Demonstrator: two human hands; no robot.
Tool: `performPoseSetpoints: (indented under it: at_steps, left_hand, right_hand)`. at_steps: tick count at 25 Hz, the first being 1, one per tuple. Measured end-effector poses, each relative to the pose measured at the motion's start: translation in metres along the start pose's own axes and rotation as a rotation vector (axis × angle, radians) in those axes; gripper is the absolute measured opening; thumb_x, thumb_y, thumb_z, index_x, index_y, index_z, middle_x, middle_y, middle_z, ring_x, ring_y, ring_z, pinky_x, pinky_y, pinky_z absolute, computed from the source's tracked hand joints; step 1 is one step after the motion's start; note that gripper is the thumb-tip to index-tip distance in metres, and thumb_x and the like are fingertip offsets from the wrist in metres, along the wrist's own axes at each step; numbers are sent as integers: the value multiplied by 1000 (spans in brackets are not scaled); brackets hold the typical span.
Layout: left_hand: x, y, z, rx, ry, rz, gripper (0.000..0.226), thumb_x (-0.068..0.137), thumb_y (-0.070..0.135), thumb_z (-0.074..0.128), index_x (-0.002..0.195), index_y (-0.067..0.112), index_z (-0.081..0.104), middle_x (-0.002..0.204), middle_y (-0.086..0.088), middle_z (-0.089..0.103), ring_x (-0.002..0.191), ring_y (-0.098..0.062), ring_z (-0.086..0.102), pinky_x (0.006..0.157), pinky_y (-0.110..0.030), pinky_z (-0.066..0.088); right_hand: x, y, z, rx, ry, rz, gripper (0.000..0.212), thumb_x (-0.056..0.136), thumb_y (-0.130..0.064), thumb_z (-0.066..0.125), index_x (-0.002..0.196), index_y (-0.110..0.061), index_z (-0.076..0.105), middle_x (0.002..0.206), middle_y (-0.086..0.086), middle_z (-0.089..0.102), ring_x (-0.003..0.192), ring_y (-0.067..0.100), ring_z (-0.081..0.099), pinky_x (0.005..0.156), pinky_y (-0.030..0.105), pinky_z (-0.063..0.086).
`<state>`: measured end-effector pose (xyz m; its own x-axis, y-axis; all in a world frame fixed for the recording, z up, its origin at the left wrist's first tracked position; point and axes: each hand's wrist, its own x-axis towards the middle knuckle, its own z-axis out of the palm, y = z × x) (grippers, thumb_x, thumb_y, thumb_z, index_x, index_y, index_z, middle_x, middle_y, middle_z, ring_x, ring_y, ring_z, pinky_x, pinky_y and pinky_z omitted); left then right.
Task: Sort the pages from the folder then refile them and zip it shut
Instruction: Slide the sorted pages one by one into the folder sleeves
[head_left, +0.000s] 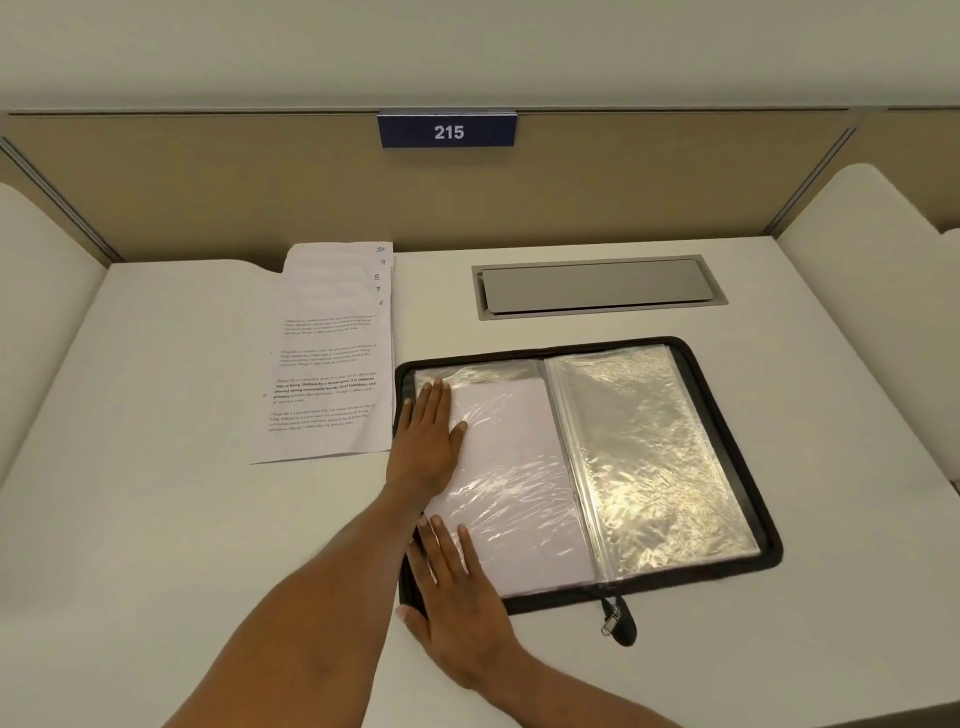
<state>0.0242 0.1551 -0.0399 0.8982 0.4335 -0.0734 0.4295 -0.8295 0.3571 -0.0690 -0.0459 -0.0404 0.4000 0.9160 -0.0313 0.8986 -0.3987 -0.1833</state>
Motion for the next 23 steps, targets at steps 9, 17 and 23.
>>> performPoseSetpoints:
  at_steps: [9,17,23]
  left_hand:
    - [0,-30,-24,-50,117,32,62,112,43,18,167,16,7,174,2,3,160,-11,-5,131,-39,-5]
    - [-61,-126,-40,-153,275,-305,60,113,34,28,167,15,12,175,0,8,161,-13,1,131,-35,-2]
    - [-56,-125,-38,-135,225,-327,58,112,35,30,164,12,24,172,-4,21,160,-18,14,131,-37,5]
  right_hand:
    - [45,-20,-2,195,387,-29,46,109,-31,44,146,-6,53,152,13,52,145,25,43,121,42,35]
    - [176,-2,-38,514,397,382,24,103,-18,54,124,-11,62,123,4,61,110,17,61,91,37,58]
    - [245,3,-45,564,264,644,43,100,-31,62,137,-11,50,130,8,57,117,24,58,95,40,55]
